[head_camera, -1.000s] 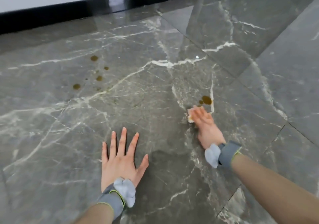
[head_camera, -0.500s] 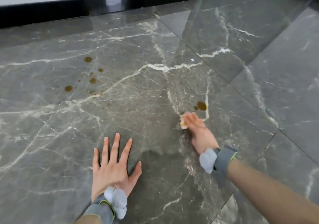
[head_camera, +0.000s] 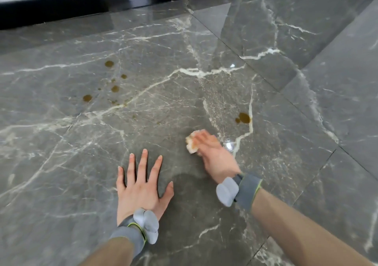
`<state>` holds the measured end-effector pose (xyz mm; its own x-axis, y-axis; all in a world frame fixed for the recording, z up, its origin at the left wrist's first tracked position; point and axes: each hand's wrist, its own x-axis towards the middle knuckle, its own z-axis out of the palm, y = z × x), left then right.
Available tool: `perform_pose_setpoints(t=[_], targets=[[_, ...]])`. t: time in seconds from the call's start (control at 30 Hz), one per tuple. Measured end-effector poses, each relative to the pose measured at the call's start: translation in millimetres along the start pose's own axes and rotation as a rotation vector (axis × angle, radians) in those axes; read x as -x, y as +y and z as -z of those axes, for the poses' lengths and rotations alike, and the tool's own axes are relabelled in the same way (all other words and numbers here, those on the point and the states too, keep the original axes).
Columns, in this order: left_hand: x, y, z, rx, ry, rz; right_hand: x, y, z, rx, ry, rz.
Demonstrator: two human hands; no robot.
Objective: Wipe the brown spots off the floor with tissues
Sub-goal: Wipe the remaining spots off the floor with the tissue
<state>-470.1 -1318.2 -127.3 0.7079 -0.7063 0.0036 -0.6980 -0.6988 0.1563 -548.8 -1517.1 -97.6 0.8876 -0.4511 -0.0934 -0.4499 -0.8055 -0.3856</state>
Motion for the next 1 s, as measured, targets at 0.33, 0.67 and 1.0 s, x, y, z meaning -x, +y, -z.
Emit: perform_pose_setpoints(t=[0.33, 0.67, 1.0], targets=[[-2.0, 1.3, -0.8, 0.007, 0.002, 0.012, 6.3, -20.2, -25.6, 0.067, 0.171, 0.080], [-0.6, 0.8, -2.8, 0.016, 0.029, 0.011, 16.3, 78.2, 23.3, 0.029, 0.259, -0.395], [-2.5, 1.9, 0.1, 0.024, 0.018, 0.021, 16.1, -13.3, -24.5, 0.007, 0.272, 0.179]])
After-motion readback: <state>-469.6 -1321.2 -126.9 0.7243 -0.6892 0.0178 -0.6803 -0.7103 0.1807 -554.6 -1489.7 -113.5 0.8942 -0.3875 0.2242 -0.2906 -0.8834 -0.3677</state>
